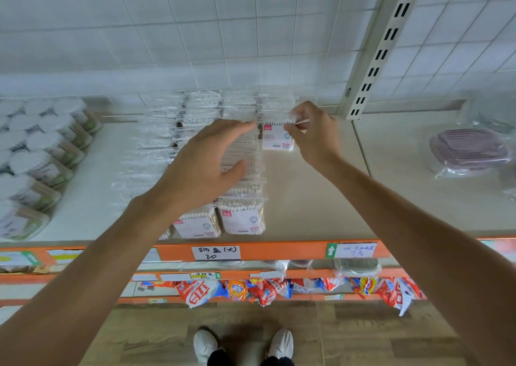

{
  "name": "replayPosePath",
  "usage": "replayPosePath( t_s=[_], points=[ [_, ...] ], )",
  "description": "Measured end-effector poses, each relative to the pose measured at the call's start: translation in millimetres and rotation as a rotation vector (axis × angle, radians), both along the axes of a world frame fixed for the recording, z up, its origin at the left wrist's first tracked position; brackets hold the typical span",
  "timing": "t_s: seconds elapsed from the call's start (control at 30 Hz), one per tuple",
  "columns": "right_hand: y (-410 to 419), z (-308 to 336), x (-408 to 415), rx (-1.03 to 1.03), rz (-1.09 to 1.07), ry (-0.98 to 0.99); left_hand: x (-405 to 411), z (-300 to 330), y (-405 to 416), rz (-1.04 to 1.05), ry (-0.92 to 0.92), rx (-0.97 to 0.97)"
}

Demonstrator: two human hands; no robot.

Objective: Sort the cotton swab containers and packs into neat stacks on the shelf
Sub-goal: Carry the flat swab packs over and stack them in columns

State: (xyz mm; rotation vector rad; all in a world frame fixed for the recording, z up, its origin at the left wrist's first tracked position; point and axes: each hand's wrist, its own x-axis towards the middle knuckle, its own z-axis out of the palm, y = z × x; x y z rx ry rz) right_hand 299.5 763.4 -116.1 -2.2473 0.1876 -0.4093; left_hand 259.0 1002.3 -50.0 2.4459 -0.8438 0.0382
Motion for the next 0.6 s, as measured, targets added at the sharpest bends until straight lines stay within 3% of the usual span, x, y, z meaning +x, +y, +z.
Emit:
replayPosePath(
  t_s=[0.23, 0.37, 0.47, 0.6],
  points=[
    [-2.9, 1.2, 3.4, 0.008, -0.02, 0.03, -7.3, 4.4, 3.9, 0.027, -0.028, -0.031],
    [-2.5, 18.5, -6.8, -0.12, 0.005, 0.113, -14.5, 5.9, 7.7, 0.022, -0.024, -0.041],
    [2.1, 62.1, -45.4, -0.266, 0.078, 0.108, -34.3, 15.9, 20.7, -0.027, -0.104, -0.014],
    [36.8, 90.8, -128.5, -0.304, 0.302, 0.174, -77.8, 14.2, 59.4, -0.14, -0.184, -0.002]
  ],
)
